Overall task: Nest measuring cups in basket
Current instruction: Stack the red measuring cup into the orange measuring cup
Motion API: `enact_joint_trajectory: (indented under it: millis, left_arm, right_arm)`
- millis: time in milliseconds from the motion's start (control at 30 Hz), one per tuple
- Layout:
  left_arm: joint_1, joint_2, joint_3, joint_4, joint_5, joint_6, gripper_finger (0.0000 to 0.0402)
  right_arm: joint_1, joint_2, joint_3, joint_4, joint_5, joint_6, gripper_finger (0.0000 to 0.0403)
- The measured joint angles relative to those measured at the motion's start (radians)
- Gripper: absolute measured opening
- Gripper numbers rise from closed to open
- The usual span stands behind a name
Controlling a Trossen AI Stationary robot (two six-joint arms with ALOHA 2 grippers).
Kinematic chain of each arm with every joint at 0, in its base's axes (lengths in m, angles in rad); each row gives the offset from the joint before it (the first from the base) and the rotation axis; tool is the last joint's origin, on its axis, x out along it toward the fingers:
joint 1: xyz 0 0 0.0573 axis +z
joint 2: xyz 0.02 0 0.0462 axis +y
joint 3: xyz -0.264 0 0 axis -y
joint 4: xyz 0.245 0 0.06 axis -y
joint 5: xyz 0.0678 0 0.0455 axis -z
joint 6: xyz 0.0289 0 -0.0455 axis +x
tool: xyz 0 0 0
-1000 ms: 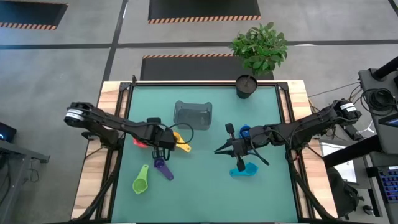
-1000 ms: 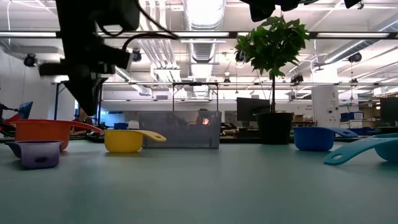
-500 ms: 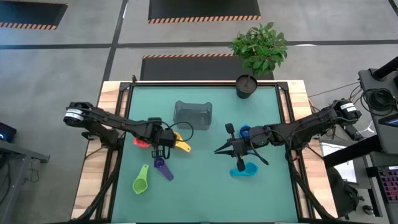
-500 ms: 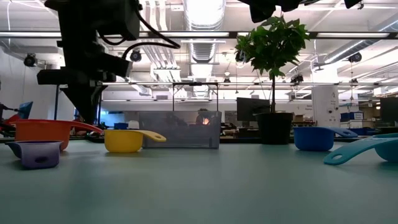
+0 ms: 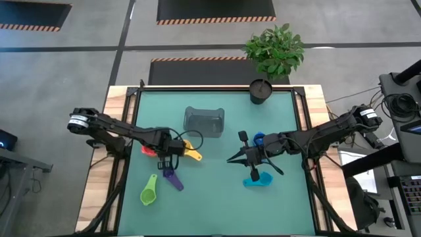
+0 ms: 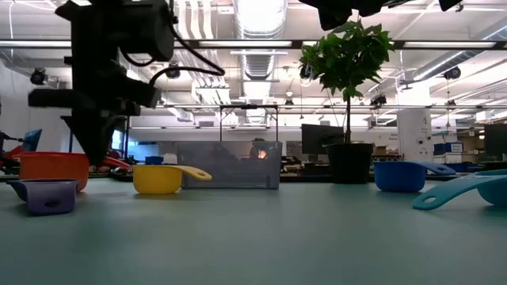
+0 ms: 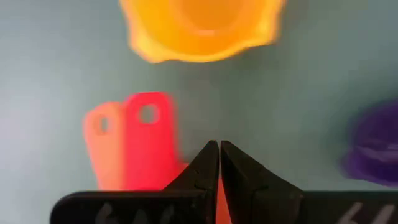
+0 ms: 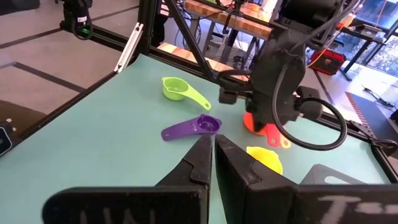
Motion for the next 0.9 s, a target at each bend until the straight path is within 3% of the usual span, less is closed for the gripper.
enact_joint_trajectory:
  millis: [333,900]
  left_arm:
    - [0.005,0.0,-0.002,0.004,-0.146,-0.031,0.0]
    - [0.01,-0.005,0.0,-0.039,-0.18,-0.09,0.0]
  right_arm:
    - [0.0,0.0,0.0,0.0,0.0,-0.003,0.0009]
    - [0.0,0.0,0.0,-0.003,0.0,-0.002,0.0009]
